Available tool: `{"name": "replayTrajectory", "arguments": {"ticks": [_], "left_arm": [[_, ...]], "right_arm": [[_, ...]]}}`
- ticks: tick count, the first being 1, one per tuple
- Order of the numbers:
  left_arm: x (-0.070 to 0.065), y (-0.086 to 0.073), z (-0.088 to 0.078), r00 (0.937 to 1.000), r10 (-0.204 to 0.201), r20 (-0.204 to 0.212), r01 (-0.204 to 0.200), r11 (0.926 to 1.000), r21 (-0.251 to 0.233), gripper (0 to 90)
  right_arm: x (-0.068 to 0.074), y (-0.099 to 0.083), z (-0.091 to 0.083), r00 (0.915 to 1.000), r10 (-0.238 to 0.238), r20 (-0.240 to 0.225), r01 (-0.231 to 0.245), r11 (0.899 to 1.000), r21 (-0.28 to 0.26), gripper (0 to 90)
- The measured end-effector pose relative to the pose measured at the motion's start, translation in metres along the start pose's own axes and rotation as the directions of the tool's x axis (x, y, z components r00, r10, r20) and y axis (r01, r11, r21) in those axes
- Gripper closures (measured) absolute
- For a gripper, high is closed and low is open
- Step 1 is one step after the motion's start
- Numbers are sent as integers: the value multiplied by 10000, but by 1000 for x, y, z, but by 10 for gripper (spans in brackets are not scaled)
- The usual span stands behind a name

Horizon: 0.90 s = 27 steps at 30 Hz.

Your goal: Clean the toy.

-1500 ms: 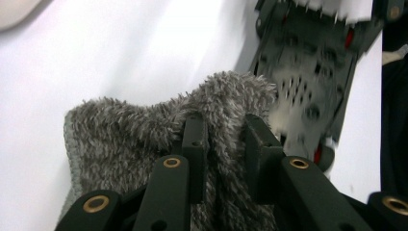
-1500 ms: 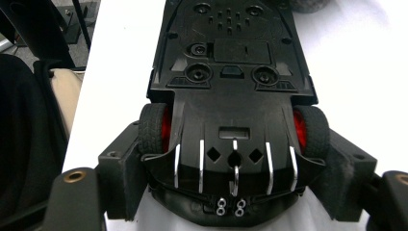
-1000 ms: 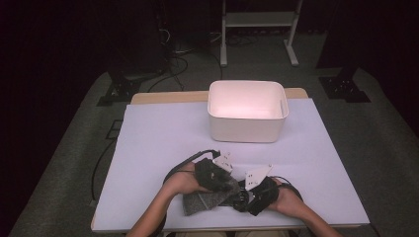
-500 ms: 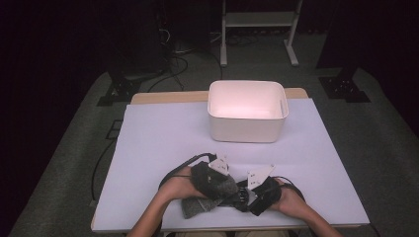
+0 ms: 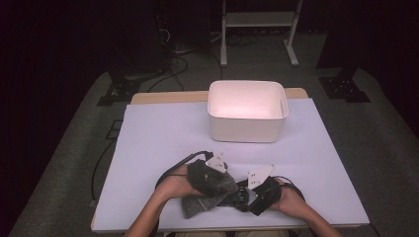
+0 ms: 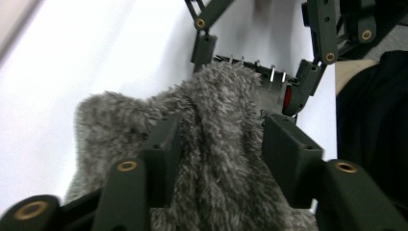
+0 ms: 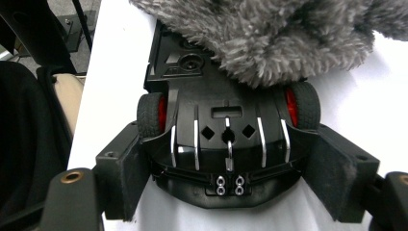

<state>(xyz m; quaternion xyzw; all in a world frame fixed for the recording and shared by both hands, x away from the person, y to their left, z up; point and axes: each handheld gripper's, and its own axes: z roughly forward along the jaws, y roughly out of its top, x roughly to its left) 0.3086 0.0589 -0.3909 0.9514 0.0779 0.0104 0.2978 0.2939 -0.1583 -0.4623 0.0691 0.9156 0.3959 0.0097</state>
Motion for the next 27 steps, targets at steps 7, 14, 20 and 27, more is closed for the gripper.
{"name": "replayTrajectory", "arguments": {"ticks": [7, 14, 20, 27], "left_arm": [[8, 1, 13, 9968, -794, 17, 794, 9968, -70, 506], [7, 1, 13, 9994, -328, 83, 331, 9988, -368, 741], [-6, 13, 17, 9965, 332, 772, -294, 9984, -492, 748], [-15, 28, 30, 9887, 782, 1282, -733, 9964, -429, 743]], "right_arm": [[-2, -1, -1, 9999, 96, -140, -98, 9999, -111, 228], [-2, -1, 0, 9999, 19, -124, -21, 10000, -87, 228], [-1, -1, 0, 10000, -21, -90, 20, 10000, -81, 228], [0, -2, 0, 10000, -38, -24, 38, 10000, -64, 228]]}}
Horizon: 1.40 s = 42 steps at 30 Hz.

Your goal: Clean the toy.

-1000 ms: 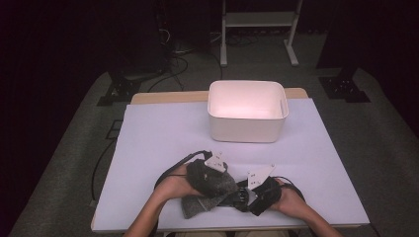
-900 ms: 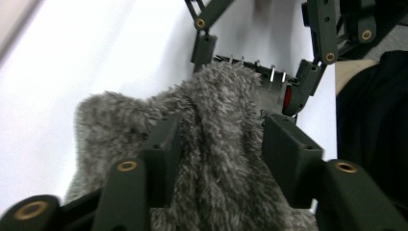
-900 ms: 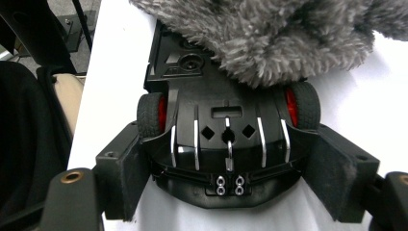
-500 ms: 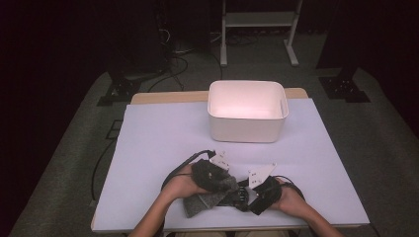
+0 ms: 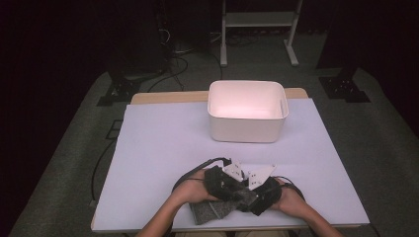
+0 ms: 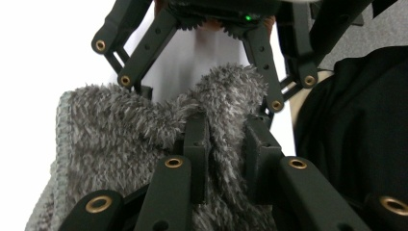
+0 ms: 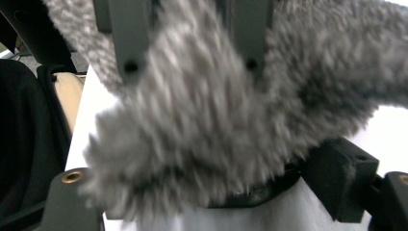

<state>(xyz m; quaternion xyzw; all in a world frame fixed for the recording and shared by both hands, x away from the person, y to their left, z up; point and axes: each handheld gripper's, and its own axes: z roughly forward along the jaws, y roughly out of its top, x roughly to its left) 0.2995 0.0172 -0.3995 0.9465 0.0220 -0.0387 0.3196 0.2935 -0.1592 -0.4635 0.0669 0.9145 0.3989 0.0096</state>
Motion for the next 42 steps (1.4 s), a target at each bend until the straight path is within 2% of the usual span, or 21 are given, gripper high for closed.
{"name": "replayTrajectory", "arguments": {"ticks": [3, 7, 8, 10, 11, 13, 17, 21, 23, 27, 28, 31, 37, 42], "left_arm": [[4, 4, 1, 9996, 49, -295, -46, 9999, 114, 744], [12, 2, -6, 9963, -140, -844, 165, 9994, 294, 744], [14, 0, -8, 9961, -359, -804, 377, 9991, 204, 744], [16, -3, -8, 9973, -486, -546, 490, 9988, 59, 745], [14, -4, -6, 9989, -423, -203, 423, 9991, -35, 745], [9, -5, -2, 9997, -244, 88, 245, 9996, -106, 739], [8, -8, -8, 9996, -281, 47, 280, 9996, 69, 739], [7, -25, -22, 9979, -566, -303, 577, 9976, 371, 739], [8, -38, -31, 9956, -830, -444, 852, 9951, 492, 739], [10, -65, -50, 9869, -1412, -775, 1460, 9875, 596, 737], [10, -74, -56, 9826, -1601, -938, 1662, 9842, 617, 735], [9, -81, -60, 9793, -1773, -974, 1828, 9818, 514, 734], [6, -79, -53, 9837, -1710, -564, 1722, 9849, 174, 730], [5, -71, -46, 9879, -1493, -421, 1504, 9883, 253, 730]], "right_arm": [[-1, 0, 0, 10000, 40, -40, -40, 10000, -30, 229], [-1, -1, 0, 10000, 58, -66, -58, 9999, -99, 231], [-1, -1, 0, 10000, 58, -66, -58, 9999, -99, 231], [-2, -1, 0, 9999, 50, -89, -51, 9999, -97, 231], [-1, -1, 0, 10000, 28, -76, -28, 10000, -81, 231], [1, -1, 0, 9999, -135, 43, 135, 9999, -12, 231], [1, -1, 0, 9999, -149, 62, 149, 9999, -15, 230], [0, -1, 0, 9998, -171, 65, 171, 9998, -43, 231], [0, -1, 0, 9999, -147, 42, 148, 9999, -41, 232], [-1, -1, 0, 9999, -134, 8, 134, 9999, -43, 231], [-1, -1, 0, 9999, -157, -3, 157, 9999, -38, 231], [-1, -1, 0, 9999, -125, -14, 125, 9999, -32, 231], [-1, 1, 0, 10000, -58, -18, 58, 10000, 60, 227], [-3, 4, -2, 9986, 478, -242, -473, 9987, 189, 214]]}}
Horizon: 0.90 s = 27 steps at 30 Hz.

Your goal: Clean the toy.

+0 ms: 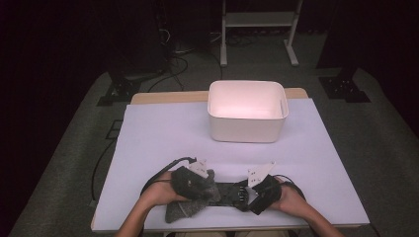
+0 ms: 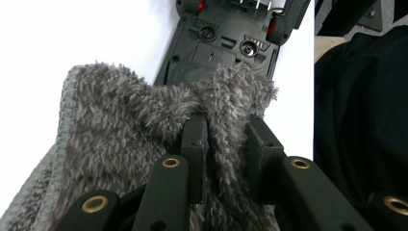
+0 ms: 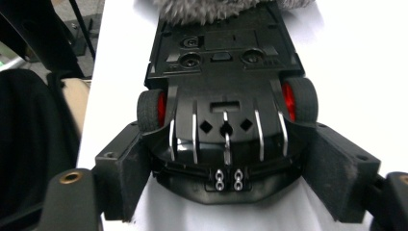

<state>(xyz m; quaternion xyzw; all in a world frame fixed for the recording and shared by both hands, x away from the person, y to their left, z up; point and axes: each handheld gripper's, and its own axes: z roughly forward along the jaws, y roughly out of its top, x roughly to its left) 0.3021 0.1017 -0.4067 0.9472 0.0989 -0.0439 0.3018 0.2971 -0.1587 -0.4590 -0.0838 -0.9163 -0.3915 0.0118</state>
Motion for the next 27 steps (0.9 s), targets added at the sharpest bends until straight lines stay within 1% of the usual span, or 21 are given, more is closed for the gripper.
{"name": "replayTrajectory", "arguments": {"ticks": [1, 3, 4, 6, 8, 10, 13, 17, 19, 20, 22, 25, 27], "left_arm": [[-1, 1, 3, 9999, 91, 62, -91, 9999, 59, 731], [-3, 3, 4, 9999, 106, 112, -106, 9999, 15, 731], [-3, 4, 5, 9998, 148, 127, -148, 9999, 8, 732], [-4, 4, 5, 9998, 171, 133, -171, 9999, 7, 732], [-4, 4, 5, 9997, 180, 140, -180, 9998, -3, 733], [-5, 5, 6, 9996, 256, 120, -256, 9997, -4, 733], [-6, 6, 6, 9993, 363, 87, -364, 9993, 62, 732], [-8, 8, 7, 9989, 465, 75, -466, 9989, 57, 732], [-8, 8, 7, 9988, 484, 78, -484, 9988, 54, 732], [-9, 8, 8, 9987, 497, 90, -497, 9987, 54, 732], [-9, 9, 8, 9985, 527, 126, -527, 9986, 39, 732], [-10, 11, 9, 9982, 575, 175, -577, 9983, 88, 733], [-11, 12, 10, 9980, 588, 211, -590, 9982, 77, 732]], "right_arm": [[-1, 1, -3, 9996, 256, -78, -255, 9996, 144, 201], [-2, 1, -5, 9995, 294, -76, -293, 9995, 119, 197], [-4, 1, -10, 9988, 482, -96, -481, 9988, 35, 193], [-4, 2, -12, 9985, 539, -103, -539, 9985, 21, 190], [-5, 4, -15, 9974, 709, -157, -709, 9975, -1, 183], [-5, 7, -18, 9970, 732, -249, -734, 9973, -80, 183], [-10, 19, -21, 9957, 849, -383, -851, 9964, -28, 181], [-15, 28, -19, 9956, 852, -392, -847, 9963, 133, 181], [-19, 32, -16, 9945, 925, -498, -915, 9955, 231, 181], [-22, 35, -12, 9930, 1007, -623, -988, 9946, 329, 182], [-23, 35, -10, 9924, 1031, -673, -1004, 9941, 412, 182], [-28, 34, -4, 9859, 1327, -1022, -1281, 9905, 504, 182], [-30, 33, -2, 9814, 1527, -1167, -1476, 9877, 514, 183]]}}
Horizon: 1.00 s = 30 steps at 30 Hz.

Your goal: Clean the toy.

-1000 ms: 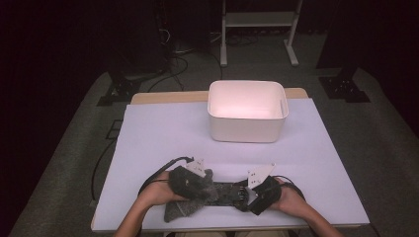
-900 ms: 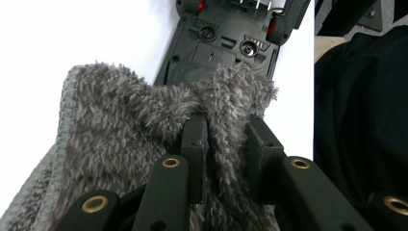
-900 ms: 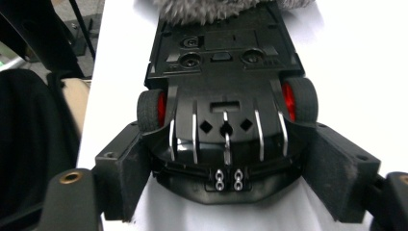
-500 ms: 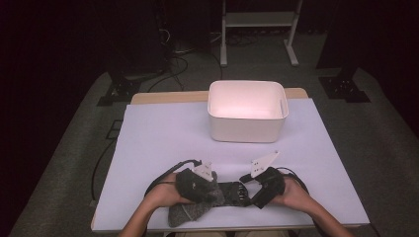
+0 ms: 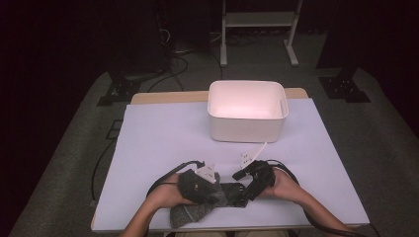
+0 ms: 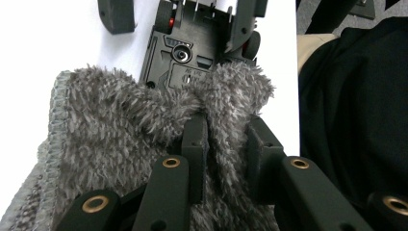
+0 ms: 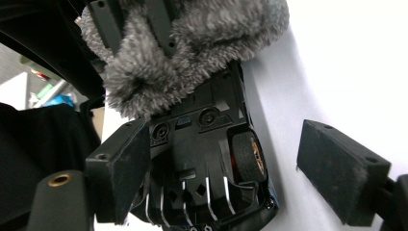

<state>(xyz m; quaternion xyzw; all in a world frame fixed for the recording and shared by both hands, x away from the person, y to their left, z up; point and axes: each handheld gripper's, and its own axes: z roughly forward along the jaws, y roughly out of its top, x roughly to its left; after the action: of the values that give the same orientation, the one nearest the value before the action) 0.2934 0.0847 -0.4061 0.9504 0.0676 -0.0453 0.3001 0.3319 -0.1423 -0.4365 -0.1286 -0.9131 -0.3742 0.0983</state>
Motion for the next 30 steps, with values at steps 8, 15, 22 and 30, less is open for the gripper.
{"name": "replayTrajectory", "arguments": {"ticks": [8, 15, 22, 30], "left_arm": [[8, 6, -10, 9998, -179, -62, 178, 9998, -134, 732], [25, 14, -29, 9965, -629, -554, 610, 9975, -358, 731], [41, 24, -28, 9938, -1069, -319, 1066, 9942, -106, 719], [40, 20, -14, 9883, -1312, 777, 1301, 9913, 199, 723]], "right_arm": [[-6, -9, 6, 9934, 763, -856, -755, 9971, 129, 257], [3, -10, 6, 9983, 196, -542, -200, 9998, -66, 276], [20, -13, 3, 9966, -732, 375, 749, 9962, -445, 280], [38, -16, 2, 9710, -1934, 1408, 2024, 9779, -530, 285]]}}
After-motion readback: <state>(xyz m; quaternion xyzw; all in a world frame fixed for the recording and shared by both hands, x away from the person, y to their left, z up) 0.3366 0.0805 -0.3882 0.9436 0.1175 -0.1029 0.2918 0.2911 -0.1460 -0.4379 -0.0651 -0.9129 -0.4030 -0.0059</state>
